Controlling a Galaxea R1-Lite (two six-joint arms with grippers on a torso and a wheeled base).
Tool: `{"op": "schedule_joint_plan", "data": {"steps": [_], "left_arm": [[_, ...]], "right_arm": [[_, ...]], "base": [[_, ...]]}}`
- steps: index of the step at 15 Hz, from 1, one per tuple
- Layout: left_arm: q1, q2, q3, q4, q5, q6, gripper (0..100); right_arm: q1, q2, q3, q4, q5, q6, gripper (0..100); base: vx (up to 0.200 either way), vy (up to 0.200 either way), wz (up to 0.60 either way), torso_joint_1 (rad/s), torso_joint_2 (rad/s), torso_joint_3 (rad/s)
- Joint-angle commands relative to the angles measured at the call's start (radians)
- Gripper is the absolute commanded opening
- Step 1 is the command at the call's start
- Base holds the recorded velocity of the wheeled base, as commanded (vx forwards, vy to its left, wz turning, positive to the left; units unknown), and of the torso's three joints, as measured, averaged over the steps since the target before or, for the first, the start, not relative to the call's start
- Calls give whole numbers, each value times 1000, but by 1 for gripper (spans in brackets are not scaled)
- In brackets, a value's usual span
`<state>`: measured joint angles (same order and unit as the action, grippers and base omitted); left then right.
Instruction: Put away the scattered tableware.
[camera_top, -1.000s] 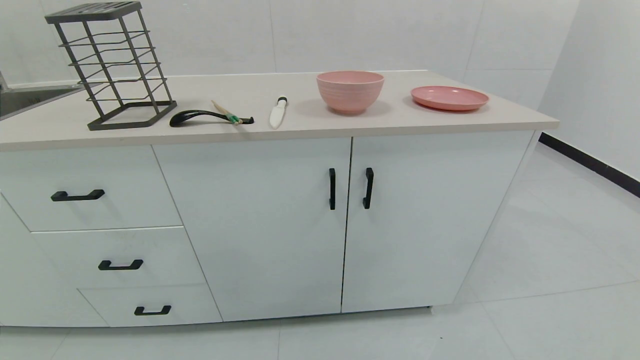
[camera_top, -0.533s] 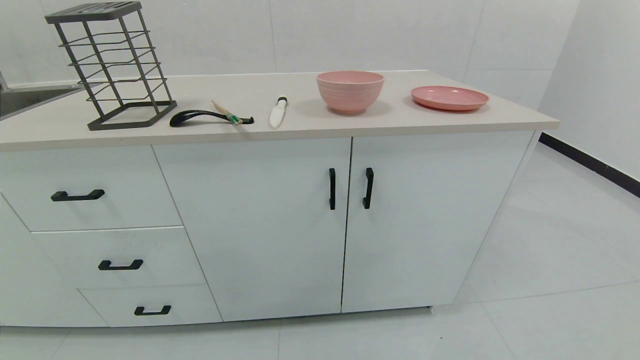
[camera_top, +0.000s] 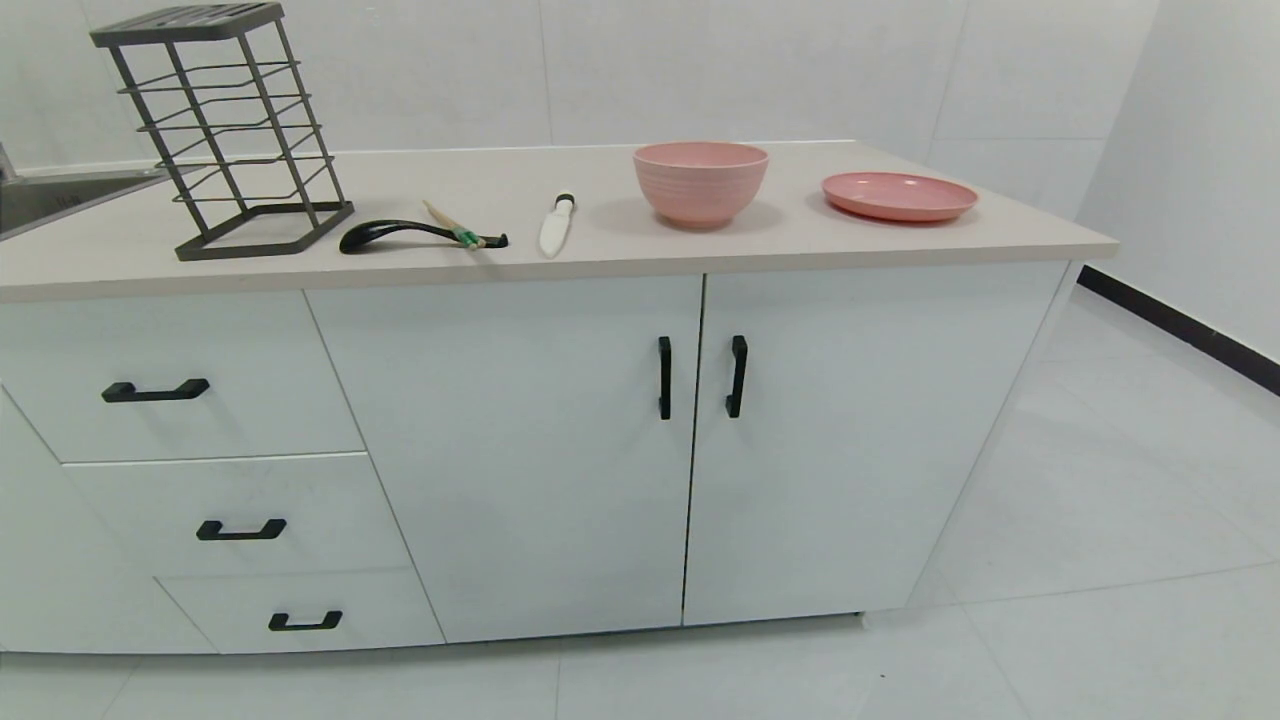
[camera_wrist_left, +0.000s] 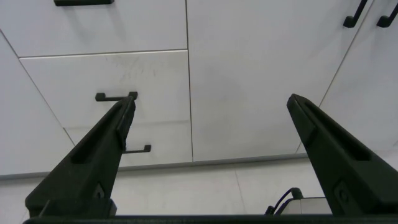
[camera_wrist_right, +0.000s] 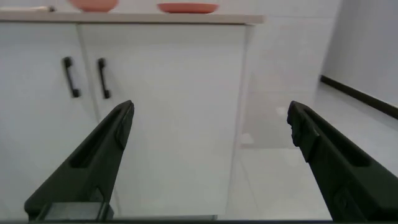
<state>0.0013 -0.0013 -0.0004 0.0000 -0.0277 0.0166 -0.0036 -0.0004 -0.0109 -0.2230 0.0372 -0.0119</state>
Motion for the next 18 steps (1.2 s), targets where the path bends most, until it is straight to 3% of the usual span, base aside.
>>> {"op": "schedule_joint_plan", "data": {"steps": [1, 2, 3, 5, 8, 9, 11, 18], "left_arm": [[0, 1, 0, 0, 0, 0, 100], [0, 1, 0, 0, -1, 0, 100], [0, 1, 0, 0, -3, 2, 100], [0, 1, 0, 0, -3, 2, 100], [0, 1, 0, 0, -3, 0, 100], [0, 1, 0, 0, -5, 0, 100], [0, 1, 0, 0, -5, 0, 100], [0, 1, 0, 0, -5, 0, 100]], "right_arm": [[8, 66, -81, 74, 151, 3, 100], [10, 96, -110, 90, 187, 10, 100], [19, 257, -221, 105, 282, 21, 100], [60, 419, -296, 103, 328, 20, 100], [211, 662, -334, 50, 337, 10, 100], [277, 784, -330, -21, 337, 9, 100], [303, 909, -333, -95, 339, -14, 100], [321, 1326, -331, -460, 371, -86, 100]], "base": [[0, 0, 0, 0, 0, 0], [0, 0, 0, 0, 0, 0], [0, 0, 0, 0, 0, 0], [0, 0, 0, 0, 0, 0], [0, 0, 0, 0, 0, 0], [0, 0, 0, 0, 0, 0], [0, 0, 0, 0, 0, 0], [0, 0, 0, 0, 0, 0]]}}
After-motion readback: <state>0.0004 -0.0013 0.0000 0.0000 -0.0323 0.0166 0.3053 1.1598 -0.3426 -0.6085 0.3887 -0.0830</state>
